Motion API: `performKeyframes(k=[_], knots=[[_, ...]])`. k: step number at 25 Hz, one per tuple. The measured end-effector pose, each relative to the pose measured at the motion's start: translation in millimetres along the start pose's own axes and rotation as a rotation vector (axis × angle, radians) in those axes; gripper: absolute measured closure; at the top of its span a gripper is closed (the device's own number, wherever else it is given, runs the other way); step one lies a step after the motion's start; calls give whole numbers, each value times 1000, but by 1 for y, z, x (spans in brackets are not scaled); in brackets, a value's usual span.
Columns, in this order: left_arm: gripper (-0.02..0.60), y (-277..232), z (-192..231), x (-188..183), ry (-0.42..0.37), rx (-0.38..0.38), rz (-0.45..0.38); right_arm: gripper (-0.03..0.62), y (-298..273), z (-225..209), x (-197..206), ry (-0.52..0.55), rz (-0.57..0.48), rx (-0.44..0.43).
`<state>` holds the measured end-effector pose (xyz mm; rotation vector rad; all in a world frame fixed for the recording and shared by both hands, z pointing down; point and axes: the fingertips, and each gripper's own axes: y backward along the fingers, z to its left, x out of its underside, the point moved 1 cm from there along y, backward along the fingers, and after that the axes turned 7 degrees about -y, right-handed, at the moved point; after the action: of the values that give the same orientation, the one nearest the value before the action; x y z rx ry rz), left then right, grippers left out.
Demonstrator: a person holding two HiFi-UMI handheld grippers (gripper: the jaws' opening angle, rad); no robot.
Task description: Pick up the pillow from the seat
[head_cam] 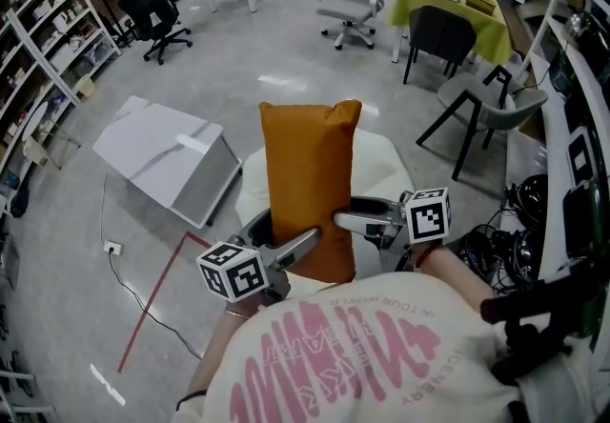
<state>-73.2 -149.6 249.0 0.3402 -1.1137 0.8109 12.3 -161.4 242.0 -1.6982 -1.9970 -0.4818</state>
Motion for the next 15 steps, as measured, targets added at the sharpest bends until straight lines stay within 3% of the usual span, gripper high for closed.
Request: performKeyframes(k=[15], knots=[[43,-5,1,2,-1,23,23,312,3,-6,0,10,-7,13]])
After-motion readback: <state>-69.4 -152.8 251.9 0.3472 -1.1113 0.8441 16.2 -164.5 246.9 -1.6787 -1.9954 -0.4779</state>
